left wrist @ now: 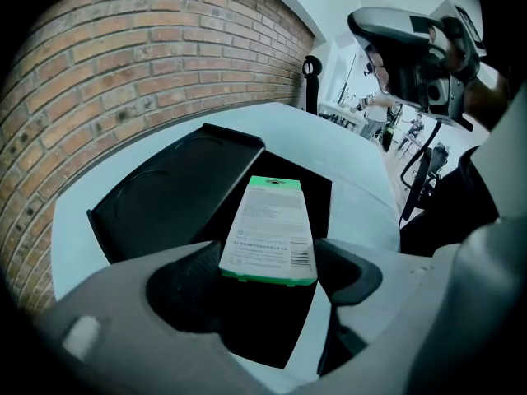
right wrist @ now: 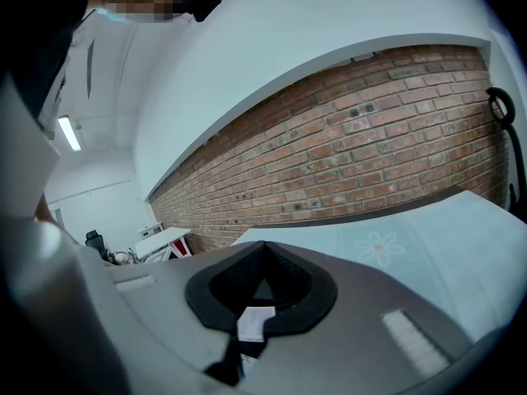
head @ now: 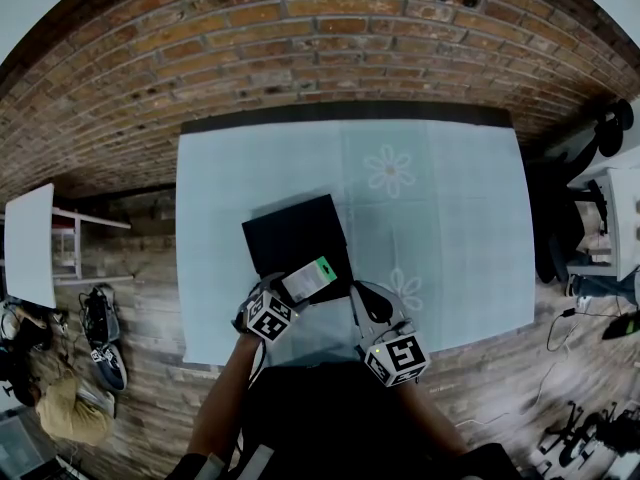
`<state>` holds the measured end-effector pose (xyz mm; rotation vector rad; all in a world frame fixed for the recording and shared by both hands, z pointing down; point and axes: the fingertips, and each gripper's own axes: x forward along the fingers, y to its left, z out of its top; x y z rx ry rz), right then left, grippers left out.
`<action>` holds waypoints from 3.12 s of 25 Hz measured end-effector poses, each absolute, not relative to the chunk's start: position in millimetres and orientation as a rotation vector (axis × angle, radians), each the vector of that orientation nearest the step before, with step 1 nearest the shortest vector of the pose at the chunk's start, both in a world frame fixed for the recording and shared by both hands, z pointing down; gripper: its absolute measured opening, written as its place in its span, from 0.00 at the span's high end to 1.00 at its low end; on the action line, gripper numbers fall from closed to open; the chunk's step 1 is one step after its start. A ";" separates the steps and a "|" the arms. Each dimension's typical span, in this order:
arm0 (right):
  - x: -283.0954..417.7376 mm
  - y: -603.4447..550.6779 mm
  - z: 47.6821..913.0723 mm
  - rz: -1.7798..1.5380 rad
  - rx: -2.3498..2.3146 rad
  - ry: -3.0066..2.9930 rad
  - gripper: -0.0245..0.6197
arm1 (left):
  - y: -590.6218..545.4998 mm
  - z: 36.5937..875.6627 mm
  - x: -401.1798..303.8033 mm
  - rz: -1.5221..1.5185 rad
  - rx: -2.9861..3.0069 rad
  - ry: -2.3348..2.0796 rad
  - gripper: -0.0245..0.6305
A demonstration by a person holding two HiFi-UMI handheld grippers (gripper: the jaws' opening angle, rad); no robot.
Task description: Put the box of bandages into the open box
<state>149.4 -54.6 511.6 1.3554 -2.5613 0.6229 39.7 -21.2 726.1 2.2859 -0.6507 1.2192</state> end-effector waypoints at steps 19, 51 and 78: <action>155.9 -59.7 516.8 0.648 1.373 -2.550 0.96 | -21.2 747.1 42.7 1.270 2.185 -0.595 0.40; 151.6 -58.4 514.4 0.631 1.349 -2.563 0.96 | -24.3 732.4 28.5 1.194 2.180 -0.753 0.43; 120.9 -40.4 497.1 0.562 1.230 -2.610 0.96 | -36.0 590.1 -27.8 0.590 2.114 -1.428 0.95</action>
